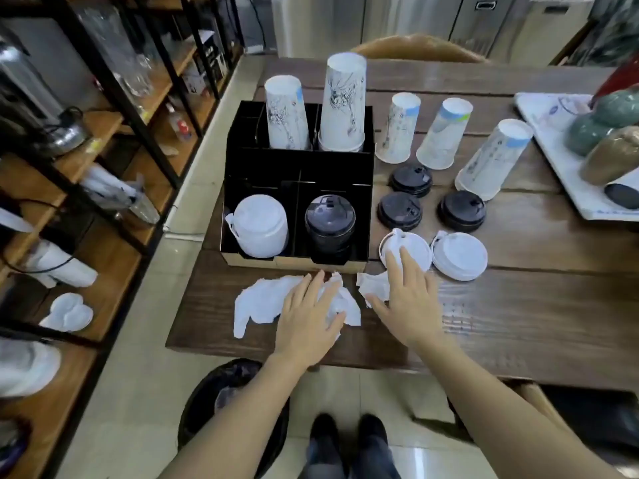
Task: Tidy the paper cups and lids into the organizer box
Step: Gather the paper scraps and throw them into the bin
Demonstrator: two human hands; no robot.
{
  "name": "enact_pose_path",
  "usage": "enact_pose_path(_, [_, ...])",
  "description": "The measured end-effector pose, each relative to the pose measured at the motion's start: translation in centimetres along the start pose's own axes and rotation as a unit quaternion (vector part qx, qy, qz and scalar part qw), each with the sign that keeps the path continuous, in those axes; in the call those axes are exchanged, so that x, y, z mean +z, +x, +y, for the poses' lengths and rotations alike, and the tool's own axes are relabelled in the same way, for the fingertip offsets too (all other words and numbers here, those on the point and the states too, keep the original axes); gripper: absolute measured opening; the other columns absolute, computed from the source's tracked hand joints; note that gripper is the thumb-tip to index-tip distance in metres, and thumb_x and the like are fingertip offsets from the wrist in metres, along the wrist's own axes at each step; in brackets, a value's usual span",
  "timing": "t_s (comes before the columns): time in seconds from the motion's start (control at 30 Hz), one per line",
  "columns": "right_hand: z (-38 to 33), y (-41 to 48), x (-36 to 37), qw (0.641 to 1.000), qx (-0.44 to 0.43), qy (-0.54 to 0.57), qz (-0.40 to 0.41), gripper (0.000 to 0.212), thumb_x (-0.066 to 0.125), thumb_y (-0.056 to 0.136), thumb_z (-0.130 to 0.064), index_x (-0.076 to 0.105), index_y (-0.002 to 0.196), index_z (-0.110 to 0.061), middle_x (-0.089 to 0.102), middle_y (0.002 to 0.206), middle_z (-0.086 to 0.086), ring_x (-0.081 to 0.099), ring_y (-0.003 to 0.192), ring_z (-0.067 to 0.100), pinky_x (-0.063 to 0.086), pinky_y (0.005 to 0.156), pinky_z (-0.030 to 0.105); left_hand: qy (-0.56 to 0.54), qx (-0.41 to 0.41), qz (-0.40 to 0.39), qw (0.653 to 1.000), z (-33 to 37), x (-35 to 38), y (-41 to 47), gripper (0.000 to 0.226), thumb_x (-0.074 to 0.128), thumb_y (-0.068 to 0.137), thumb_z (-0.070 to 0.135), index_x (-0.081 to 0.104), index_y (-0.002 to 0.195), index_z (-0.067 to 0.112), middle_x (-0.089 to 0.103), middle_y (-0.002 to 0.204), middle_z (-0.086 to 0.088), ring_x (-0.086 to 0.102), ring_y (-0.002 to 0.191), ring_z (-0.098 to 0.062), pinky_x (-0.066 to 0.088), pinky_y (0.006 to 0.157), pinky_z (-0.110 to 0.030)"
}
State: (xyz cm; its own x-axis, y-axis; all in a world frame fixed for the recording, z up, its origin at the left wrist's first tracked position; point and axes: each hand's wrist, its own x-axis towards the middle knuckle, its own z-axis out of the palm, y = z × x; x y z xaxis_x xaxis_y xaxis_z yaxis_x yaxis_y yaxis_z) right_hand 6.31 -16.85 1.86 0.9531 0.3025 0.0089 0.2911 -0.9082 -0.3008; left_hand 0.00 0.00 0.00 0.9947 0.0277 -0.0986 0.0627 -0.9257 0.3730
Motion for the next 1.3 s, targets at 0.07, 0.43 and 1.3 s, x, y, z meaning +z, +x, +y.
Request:
enact_pose_path(0.07, [0.5, 0.1, 0.4, 0.999, 0.002, -0.007, -0.050, 0.075, 0.055, 0.088, -0.041, 0.019, 0.148, -0.014, 0.019, 0.156, 0.017, 0.020, 0.144, 0.031, 0.022, 0.112, 0.047, 0.016, 0.014, -0.003, 1.000, -0.3, 1.0, 0.1, 0.052, 0.035, 0.090, 0.047, 0.041, 0.140, 0.033, 0.031, 0.155, -0.003, 0.024, 0.143, -0.028, 0.019, 0.115, -0.039])
enact_pose_path(0.43, [1.3, 0.0, 2.0, 0.995, -0.073, -0.058, -0.018, 0.010, 0.060, 0.071, 0.000, 0.057, 0.079, -0.006, 0.062, 0.081, 0.012, 0.060, 0.073, 0.035, 0.047, 0.068, 0.041, -0.057, 0.038, 0.113, 0.991, -0.5, 2.0, 0.4, 0.012, 0.058, 0.083, 0.004, 0.067, 0.090, 0.007, 0.071, 0.092, -0.009, 0.064, 0.096, -0.026, 0.041, 0.091, -0.033])
enact_pose_path(1.3, [-14.3, 4.5, 6.5, 0.963, -0.183, -0.031, -0.198, 0.087, 0.049, 0.077, -0.070, 0.027, 0.141, -0.015, 0.053, 0.130, 0.009, 0.053, 0.115, 0.027, 0.043, 0.093, 0.039, -0.217, -0.338, 0.299, 0.866, -9.4, -4.5, -5.9, 0.030, 0.056, 0.091, 0.023, 0.039, 0.070, 0.009, 0.042, 0.076, 0.001, 0.046, 0.069, -0.021, 0.029, 0.056, -0.024])
